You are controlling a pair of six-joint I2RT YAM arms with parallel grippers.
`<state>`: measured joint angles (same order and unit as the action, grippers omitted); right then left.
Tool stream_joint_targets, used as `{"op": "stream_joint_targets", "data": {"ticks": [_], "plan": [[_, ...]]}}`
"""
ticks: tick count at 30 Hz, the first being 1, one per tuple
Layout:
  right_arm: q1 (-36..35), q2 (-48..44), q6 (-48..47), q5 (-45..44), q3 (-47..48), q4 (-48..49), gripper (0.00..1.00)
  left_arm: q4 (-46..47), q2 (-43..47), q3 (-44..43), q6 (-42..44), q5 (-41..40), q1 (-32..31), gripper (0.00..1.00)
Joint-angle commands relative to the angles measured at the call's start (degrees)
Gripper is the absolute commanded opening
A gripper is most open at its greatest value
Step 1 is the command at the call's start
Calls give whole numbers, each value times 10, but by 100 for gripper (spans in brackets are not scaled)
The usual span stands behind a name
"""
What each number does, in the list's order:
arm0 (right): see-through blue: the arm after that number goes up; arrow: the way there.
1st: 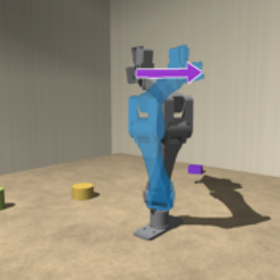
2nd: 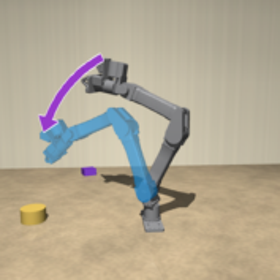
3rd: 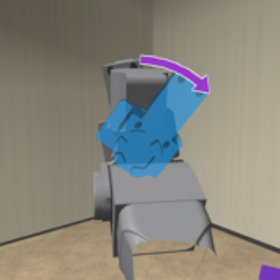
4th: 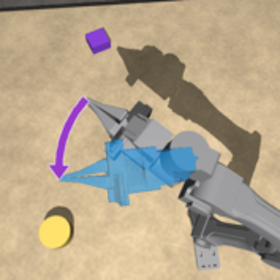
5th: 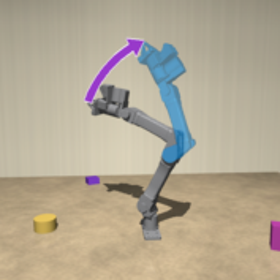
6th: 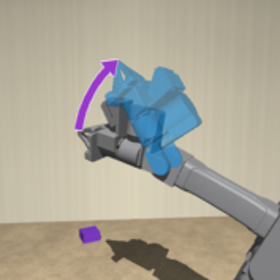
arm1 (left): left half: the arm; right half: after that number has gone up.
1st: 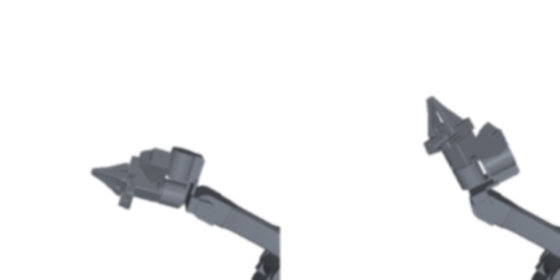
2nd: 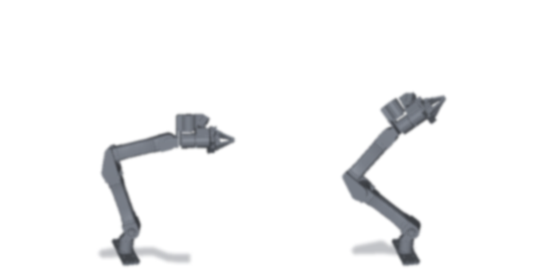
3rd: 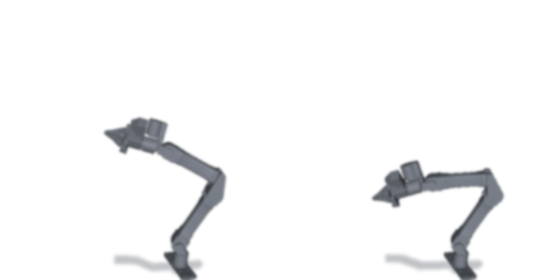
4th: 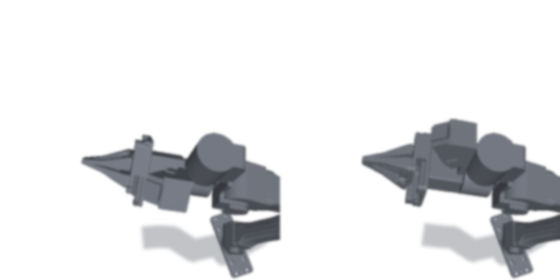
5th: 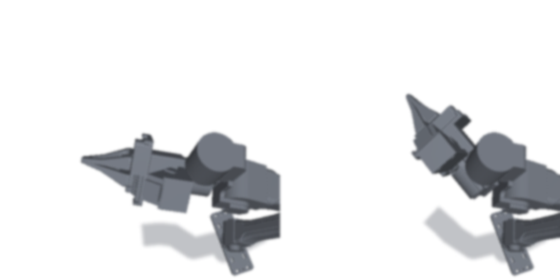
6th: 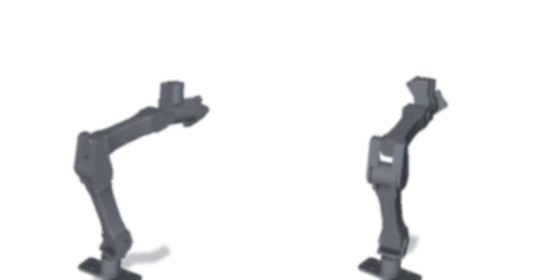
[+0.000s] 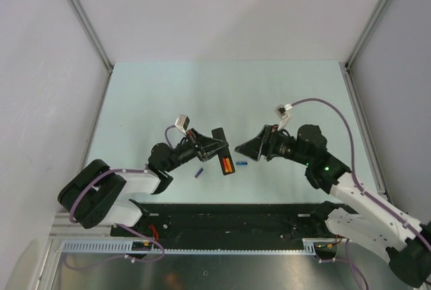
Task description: Load the batteries into the remote control
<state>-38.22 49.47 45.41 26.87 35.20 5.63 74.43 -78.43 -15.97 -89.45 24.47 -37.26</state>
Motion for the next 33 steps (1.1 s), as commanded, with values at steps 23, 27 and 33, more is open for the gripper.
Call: {"op": "stream_joint_targets", "data": {"ticks": [23, 27, 33], "plan": [[57, 294, -151, -482, 117, -353, 74, 151, 27, 83, 64, 16, 18, 0], [73, 336, -165, -459, 125, -326, 73, 151, 29, 87, 63, 21, 18, 0], [98, 379, -182, -424, 140, -302, 69, 150, 30, 90, 64, 26, 22, 0]]}}
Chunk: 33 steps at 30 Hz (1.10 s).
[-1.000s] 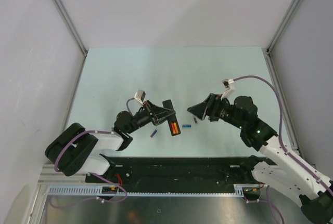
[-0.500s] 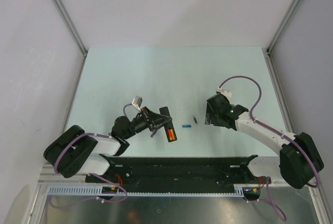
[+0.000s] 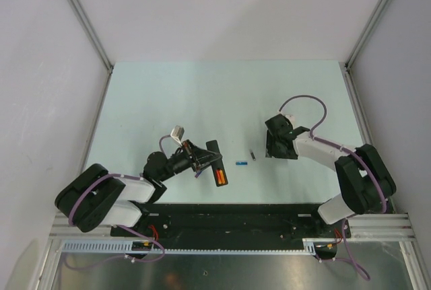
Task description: Load the batteries into the remote control
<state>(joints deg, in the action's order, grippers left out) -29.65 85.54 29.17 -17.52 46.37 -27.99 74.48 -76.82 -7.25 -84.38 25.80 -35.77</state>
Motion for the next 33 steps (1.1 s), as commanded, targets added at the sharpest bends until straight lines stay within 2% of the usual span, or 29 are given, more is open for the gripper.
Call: {"op": "stream_joint_targets", "data": {"ticks": [1, 8, 16, 21, 26, 28, 33], "plan": [[14, 29, -25, 22, 33, 36, 68, 150, 13, 3, 13, 14, 7, 0], [21, 57, -37, 38, 38, 41, 55, 151, 7, 2, 13, 17, 8, 0], [24, 66, -38, 49, 39, 35, 52, 150, 0, 0, 12, 18, 9, 0], [27, 75, -34, 58, 38, 31, 45, 151, -3, -1, 12, 18, 9, 0], [28, 79, -24, 51, 38, 26, 64, 150, -3, 0, 13, 18, 9, 0], [29, 80, -17, 49, 38, 27, 68, 151, -3, 0, 13, 18, 9, 0], [34, 83, 6, 64, 38, 35, 68, 151, -3, 1, 13, 17, 9, 0]]}}
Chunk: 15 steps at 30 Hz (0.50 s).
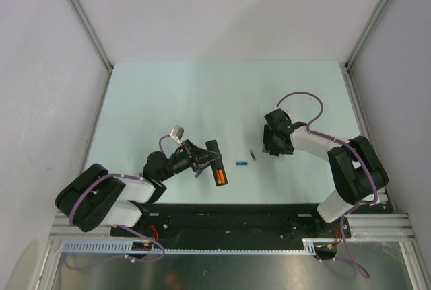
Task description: Load the batteries into the remote control
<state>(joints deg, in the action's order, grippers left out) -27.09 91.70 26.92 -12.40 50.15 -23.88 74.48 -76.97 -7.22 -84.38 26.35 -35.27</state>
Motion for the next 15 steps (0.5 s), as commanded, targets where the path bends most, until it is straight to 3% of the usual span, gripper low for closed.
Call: {"op": "stream_joint_targets", "data": {"ticks": [1, 10, 15], "plan": [[10, 23, 32, 18, 0, -6, 66, 150, -1, 0, 13, 12, 4, 0], [10, 38, 50, 17, 0, -10, 53, 151, 2, 2, 13, 12, 4, 0], [5, 45, 44, 9, 0, -15, 51, 151, -1, 3, 14, 12, 4, 0]]}}
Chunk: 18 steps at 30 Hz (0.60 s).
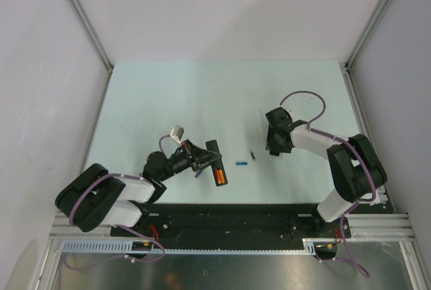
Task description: Load the batteries into the remote control
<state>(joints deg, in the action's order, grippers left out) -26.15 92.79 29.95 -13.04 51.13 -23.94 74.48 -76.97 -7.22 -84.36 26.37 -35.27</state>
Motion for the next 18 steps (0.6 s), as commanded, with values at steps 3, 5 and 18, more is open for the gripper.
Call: {"op": "stream_joint_targets", "data": {"ticks": [3, 5, 18], "plan": [[-8, 41, 11, 10, -9, -19, 50, 151, -1, 3, 14, 13, 4, 0], [-12, 46, 10, 7, -9, -21, 48, 151, -1, 2, 15, 13, 4, 0], [-25, 7, 5, 6, -9, -34, 14, 150, -3, 2, 15, 11, 3, 0]]}}
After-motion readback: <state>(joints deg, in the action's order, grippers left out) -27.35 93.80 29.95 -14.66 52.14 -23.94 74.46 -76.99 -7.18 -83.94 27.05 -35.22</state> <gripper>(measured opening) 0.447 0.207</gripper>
